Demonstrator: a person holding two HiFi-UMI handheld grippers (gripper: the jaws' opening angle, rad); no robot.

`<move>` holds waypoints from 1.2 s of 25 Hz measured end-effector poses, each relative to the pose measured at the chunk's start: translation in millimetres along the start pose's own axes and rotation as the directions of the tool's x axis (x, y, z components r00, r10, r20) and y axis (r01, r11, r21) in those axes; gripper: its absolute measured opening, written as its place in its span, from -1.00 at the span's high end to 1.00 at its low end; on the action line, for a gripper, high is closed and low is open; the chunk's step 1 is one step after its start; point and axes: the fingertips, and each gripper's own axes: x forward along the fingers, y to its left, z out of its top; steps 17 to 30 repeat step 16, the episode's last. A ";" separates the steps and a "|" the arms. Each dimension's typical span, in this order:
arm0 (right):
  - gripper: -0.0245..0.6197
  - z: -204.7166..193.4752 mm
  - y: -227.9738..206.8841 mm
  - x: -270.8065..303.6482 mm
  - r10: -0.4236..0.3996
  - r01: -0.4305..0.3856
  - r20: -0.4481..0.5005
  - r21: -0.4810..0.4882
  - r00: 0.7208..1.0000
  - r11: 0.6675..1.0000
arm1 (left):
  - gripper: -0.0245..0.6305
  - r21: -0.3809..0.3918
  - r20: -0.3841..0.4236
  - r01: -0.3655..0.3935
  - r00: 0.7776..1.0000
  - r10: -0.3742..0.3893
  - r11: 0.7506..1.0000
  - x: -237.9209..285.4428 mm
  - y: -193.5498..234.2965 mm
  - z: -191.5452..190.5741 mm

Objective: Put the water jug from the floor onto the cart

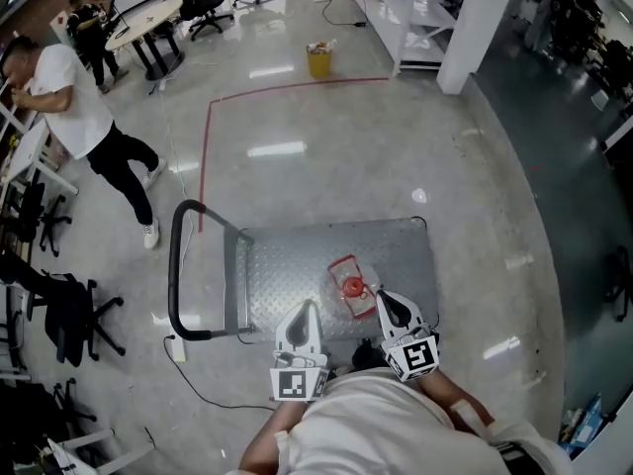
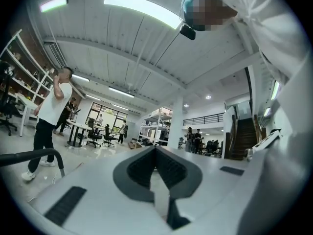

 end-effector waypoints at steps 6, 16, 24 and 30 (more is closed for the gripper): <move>0.89 2.4 -3.5 -3.8 -0.015 0.015 0.015 0.009 1.000 1.000 | 0.92 0.007 -0.005 -0.018 1.000 0.018 1.000 -6.7 1.1 -4.3; 0.89 9.3 -8.2 -4.6 0.000 0.000 0.026 0.007 1.000 1.000 | 0.92 0.015 -0.005 -0.021 1.000 0.021 1.000 -5.2 -6.2 -2.8; 0.89 9.3 -8.2 -4.6 0.000 0.000 0.026 0.007 1.000 1.000 | 0.92 0.015 -0.005 -0.021 1.000 0.021 1.000 -5.2 -6.2 -2.8; 0.89 9.3 -8.2 -4.6 0.000 0.000 0.026 0.007 1.000 1.000 | 0.92 0.015 -0.005 -0.021 1.000 0.021 1.000 -5.2 -6.2 -2.8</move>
